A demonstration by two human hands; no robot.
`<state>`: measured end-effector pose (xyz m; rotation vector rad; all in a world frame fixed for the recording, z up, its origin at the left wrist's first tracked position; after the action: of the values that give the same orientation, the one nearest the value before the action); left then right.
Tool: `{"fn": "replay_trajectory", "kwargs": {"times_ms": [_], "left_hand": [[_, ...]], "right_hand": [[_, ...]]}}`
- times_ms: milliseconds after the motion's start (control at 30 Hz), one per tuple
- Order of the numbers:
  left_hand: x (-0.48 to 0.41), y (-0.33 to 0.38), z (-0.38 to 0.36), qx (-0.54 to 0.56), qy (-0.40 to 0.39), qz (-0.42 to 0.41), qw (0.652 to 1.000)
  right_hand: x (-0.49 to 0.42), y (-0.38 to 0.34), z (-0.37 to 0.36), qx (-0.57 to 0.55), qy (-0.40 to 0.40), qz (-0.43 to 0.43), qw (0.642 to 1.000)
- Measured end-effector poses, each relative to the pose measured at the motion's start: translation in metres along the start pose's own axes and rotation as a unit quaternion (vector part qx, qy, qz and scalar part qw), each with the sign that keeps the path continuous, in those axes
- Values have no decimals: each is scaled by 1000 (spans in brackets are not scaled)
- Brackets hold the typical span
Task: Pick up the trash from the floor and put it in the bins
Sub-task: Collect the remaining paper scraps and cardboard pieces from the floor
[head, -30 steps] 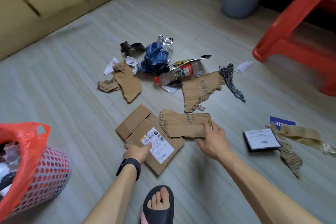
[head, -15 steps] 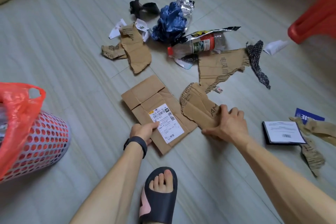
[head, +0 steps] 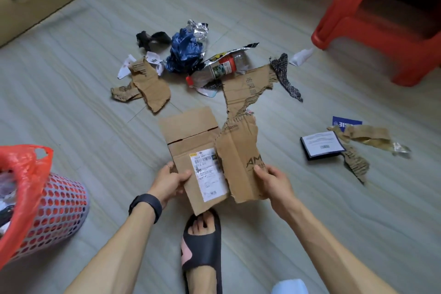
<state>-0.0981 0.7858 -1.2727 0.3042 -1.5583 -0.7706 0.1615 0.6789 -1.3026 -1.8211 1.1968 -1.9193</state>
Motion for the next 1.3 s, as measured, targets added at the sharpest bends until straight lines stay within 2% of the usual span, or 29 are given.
{"fn": "replay_trajectory", "kwargs": {"times_ms": [133, 300, 433, 567, 667, 800, 933, 1067, 1167, 1300], "left_hand": [[17, 19, -42, -13, -94, 1, 996], [25, 32, -96, -67, -128, -8, 990], [26, 34, -129, -101, -136, -28, 985], [23, 30, -141, -177, -73, -65, 979], [23, 27, -133, -162, -25, -65, 984], [20, 30, -111, -128, 28, -69, 989], [10, 32, -68, -159, 87, -55, 982], [-2, 41, -22, -214, 155, -31, 964], [-12, 54, 11, -330, 190, -15, 925], [-24, 55, 40, -322, 188, 0, 928]], "right_hand": [[21, -10, 12, -3, 28, 21, 999], [43, -4, 43, -1, 50, 33, 998], [47, 4, 62, 63, 96, 44, 992], [54, 3, 68, 161, 133, 58, 976], [55, 1, 59, 221, 125, 64, 965], [47, -4, 36, 237, 82, 71, 965], [28, -4, 5, 269, 7, 57, 961], [5, -2, -28, 338, -64, 28, 939], [-23, -17, -35, 405, -41, 36, 913], [-69, -53, -38, 470, 10, 64, 880]]}}
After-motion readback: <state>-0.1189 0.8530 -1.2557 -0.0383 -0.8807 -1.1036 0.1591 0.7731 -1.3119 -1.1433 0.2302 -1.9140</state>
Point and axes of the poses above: each hand's wrist, its own x-axis away from the middle knuckle, its own z-axis out of the back of the hand, y = z × x, the point moved 4 cm from there along -x, towards the middle knuckle, and after that the axes turned 8 degrees about -y, right-handed, at the moved point
